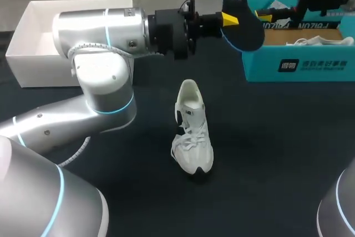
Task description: Take the shoe out of the shoebox, open the shoe tongue, remove and reinsert the insole, then place the shoe into the shoebox
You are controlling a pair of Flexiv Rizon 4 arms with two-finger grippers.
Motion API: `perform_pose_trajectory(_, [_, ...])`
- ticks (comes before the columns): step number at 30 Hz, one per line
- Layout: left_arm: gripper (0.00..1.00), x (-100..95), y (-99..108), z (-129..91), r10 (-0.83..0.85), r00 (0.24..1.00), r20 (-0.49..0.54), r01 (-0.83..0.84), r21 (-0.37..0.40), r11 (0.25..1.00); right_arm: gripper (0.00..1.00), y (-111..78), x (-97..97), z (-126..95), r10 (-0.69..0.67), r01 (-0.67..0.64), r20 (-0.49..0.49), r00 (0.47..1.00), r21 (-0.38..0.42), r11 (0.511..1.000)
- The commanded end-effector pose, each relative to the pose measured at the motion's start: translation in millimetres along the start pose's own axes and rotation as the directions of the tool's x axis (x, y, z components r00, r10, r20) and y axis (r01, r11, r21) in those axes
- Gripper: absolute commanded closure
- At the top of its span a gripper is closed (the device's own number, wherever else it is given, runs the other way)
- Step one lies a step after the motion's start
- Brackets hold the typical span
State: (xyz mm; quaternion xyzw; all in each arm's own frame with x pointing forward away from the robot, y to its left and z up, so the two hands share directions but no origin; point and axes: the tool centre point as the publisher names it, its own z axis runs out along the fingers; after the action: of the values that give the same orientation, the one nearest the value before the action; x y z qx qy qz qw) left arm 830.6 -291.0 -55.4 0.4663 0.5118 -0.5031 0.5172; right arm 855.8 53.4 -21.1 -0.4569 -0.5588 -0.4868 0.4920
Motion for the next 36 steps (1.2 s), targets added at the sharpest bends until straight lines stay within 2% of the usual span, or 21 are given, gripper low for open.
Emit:
perform_pose_trajectory(1, [1.0,-1.4,0,-1,-0.006,1.0,0.005,0.006,0.008,1.0,0.0,-1.3,2.7,0,0.002,-0.002,0.007,1.0,-0.002,1.0])
perform_pose_trajectory(11, [1.0,-12.2,-5,-11,-0.03,1.0,0.01,0.029,0.039,0.999,0.0,-1.3,2.7,0,0.002,-0.002,0.007,1.0,-0.002,1.0])
perform_pose_trajectory(18, [1.0,-12.7,-4,-16,-0.029,1.0,0.008,0.029,0.038,0.999,0.0,-2.1,0.3,0,0.004,-0.004,0.002,1.0,0.0,1.0])
perform_pose_trajectory(26, [1.0,-13.9,0,-24,-0.008,1.0,0.002,0.008,0.021,1.0,0.0,-28.2,-12.4,-16,0.077,-0.076,0.016,0.997,-0.043,0.996])
perform_pose_trajectory(36, [1.0,-13.7,3,-30,-0.003,1.0,-0.01,0.004,0.017,1.0,0.0,-50.8,-18.7,-34,0.079,-0.075,0.057,0.995,-0.059,0.995])
